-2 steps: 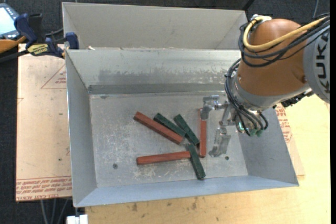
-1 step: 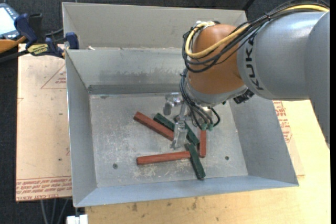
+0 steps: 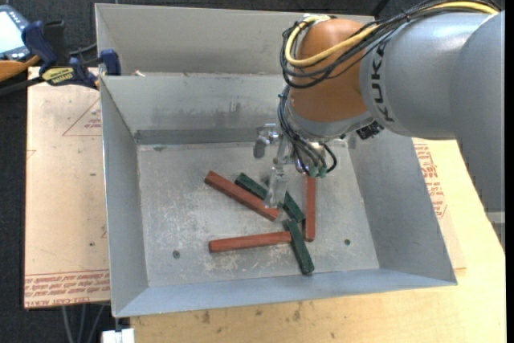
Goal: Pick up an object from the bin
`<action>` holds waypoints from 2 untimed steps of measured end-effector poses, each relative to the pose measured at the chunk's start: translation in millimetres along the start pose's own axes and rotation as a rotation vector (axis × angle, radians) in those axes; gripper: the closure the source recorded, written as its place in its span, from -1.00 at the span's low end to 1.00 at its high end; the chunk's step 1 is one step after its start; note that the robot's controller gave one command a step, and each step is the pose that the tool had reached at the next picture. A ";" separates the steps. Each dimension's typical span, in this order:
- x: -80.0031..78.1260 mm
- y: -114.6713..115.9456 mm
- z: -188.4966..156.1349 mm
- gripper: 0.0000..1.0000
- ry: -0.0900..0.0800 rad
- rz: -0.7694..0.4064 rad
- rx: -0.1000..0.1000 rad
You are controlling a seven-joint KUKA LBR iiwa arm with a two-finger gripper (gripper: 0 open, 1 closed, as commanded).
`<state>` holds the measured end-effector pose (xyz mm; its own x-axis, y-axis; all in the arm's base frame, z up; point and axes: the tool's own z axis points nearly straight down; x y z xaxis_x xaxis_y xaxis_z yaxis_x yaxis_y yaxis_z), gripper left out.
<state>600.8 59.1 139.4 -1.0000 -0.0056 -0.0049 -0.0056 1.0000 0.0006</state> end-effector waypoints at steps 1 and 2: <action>20.4 6.4 40.8 -1.00 0.008 -0.063 0.000; 1.6 2.1 69.5 -1.00 0.001 -0.015 -0.002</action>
Offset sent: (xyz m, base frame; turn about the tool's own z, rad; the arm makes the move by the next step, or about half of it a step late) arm -0.0192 0.0059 -0.0384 -0.0637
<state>599.5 61.3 69.8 -0.9998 -0.0207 -0.0043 -0.0207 0.9998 0.0026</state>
